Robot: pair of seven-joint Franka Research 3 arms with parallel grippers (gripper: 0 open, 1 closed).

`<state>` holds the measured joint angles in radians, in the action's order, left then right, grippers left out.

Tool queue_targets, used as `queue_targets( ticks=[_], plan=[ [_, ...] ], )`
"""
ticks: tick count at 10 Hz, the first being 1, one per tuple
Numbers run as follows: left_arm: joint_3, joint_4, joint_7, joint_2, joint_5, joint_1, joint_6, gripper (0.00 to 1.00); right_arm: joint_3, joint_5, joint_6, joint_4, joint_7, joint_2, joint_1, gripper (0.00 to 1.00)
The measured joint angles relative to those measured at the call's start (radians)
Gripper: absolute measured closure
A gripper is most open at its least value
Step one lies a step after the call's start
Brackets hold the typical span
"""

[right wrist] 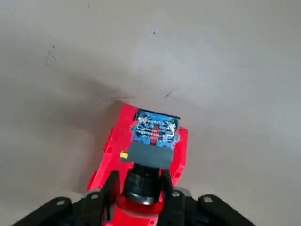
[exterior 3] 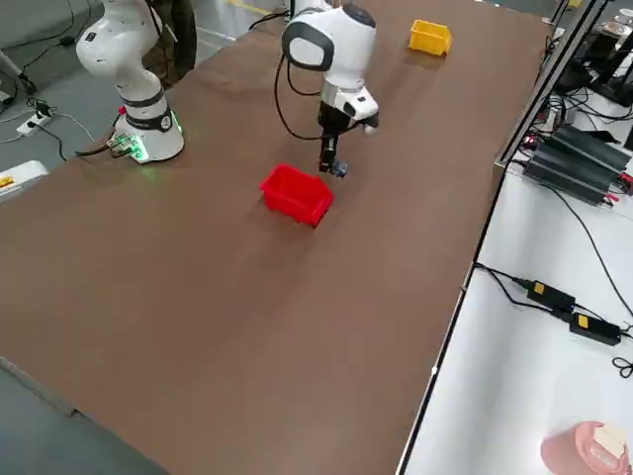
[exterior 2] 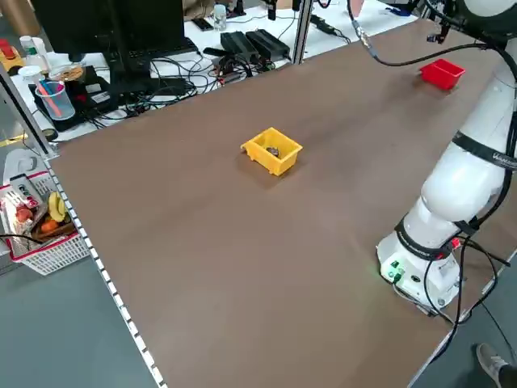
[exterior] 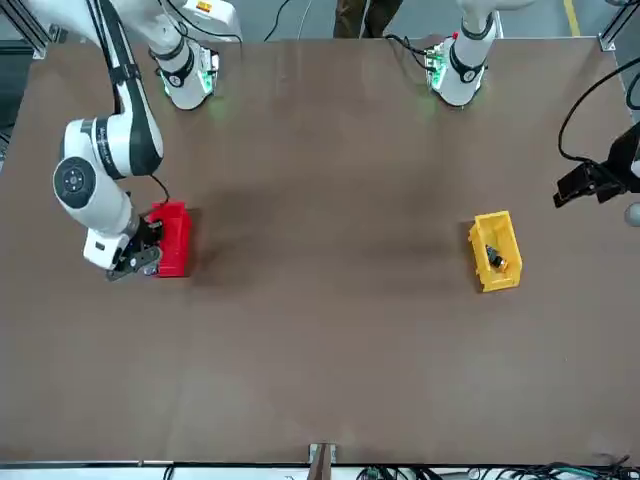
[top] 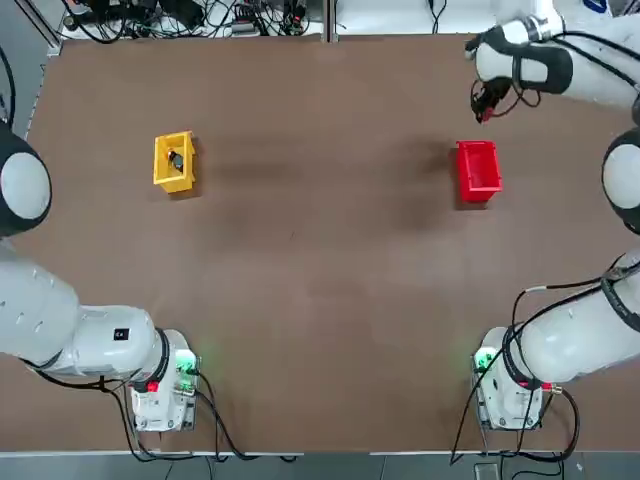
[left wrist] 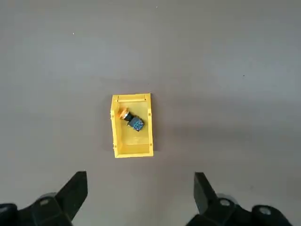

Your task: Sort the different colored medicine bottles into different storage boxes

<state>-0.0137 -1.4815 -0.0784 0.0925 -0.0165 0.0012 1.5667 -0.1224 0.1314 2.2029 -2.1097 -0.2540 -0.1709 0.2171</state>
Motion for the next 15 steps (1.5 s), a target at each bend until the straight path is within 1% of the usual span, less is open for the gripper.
queue_targets(
  ticks=[2,6,8,10,11,12,13,15],
  plan=[
    [-0.007,0.005,-0.003,0.0,0.005,-0.01,0.001,0.0,0.001,0.0,0.053,-0.083,0.0,0.016,-0.015,0.6],
    [-0.017,0.009,-0.006,0.0,0.005,-0.009,0.001,0.0,0.002,0.0,0.116,-0.226,0.001,0.092,-0.025,0.6],
    [-0.017,0.009,-0.006,0.0,0.005,-0.009,0.001,0.0,0.002,0.0,0.166,-0.275,0.001,0.095,-0.048,0.59],
    [-0.017,0.009,-0.006,0.0,0.005,-0.009,0.001,0.0,0.003,0.0,0.173,-0.281,0.001,0.096,-0.054,0.53],
    [-0.017,0.009,-0.006,0.0,0.005,-0.009,0.001,0.0,0.004,0.0,0.173,-0.281,0.004,0.096,-0.054,0.48],
    [-0.017,0.009,-0.006,0.0,0.005,-0.009,0.001,0.0,0.004,0.0,0.173,-0.281,0.005,0.096,-0.054,0.34],
    [-0.017,0.009,-0.006,0.0,0.005,-0.009,0.001,0.0,0.005,0.0,0.173,-0.281,0.005,0.096,-0.054,0.26],
    [-0.018,0.009,-0.003,0.0,0.005,-0.009,0.001,0.0,0.006,0.0,0.174,-0.281,0.008,0.097,-0.054,0.26]
  ],
)
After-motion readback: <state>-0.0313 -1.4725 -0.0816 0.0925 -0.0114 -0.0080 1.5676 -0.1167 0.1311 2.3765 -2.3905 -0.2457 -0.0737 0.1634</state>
